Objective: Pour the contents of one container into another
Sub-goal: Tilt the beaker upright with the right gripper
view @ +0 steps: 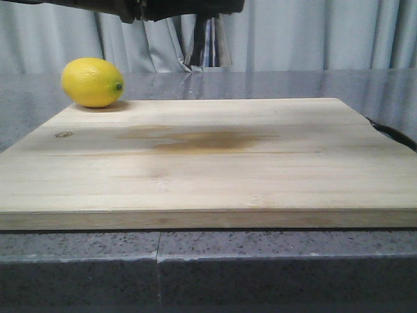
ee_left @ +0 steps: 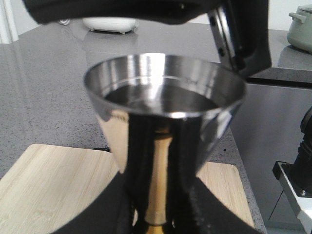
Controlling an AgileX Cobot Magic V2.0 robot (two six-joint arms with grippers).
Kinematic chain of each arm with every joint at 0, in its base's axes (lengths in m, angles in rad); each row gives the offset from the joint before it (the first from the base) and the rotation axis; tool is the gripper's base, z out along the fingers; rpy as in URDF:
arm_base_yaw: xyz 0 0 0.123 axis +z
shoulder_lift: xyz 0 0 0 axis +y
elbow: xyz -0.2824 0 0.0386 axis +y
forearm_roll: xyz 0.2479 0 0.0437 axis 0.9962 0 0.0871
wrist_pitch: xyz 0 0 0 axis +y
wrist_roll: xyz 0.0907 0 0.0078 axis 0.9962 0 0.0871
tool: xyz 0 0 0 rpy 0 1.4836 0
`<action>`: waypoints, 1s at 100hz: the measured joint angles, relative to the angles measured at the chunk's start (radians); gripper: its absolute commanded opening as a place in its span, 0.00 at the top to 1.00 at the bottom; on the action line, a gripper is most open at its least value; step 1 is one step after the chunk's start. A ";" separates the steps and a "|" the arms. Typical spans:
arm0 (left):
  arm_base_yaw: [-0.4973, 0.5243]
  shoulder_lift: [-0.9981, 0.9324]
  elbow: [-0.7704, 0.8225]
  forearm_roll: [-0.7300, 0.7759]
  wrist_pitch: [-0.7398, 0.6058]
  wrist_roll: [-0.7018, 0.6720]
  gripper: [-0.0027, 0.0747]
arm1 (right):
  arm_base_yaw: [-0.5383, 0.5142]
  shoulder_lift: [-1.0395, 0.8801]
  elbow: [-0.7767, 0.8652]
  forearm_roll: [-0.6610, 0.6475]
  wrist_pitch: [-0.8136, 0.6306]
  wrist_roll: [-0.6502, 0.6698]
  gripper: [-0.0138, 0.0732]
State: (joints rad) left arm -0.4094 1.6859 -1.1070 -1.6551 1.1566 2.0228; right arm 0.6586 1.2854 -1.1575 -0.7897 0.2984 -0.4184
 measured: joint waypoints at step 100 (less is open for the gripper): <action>0.000 0.000 0.000 0.006 0.002 0.000 0.99 | -0.268 0.071 0.062 0.291 -0.182 0.495 0.61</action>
State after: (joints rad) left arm -0.4094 1.6859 -1.1070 -1.6488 1.1586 2.0228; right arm 0.3907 1.3563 -1.0953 -0.4985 0.1163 0.0769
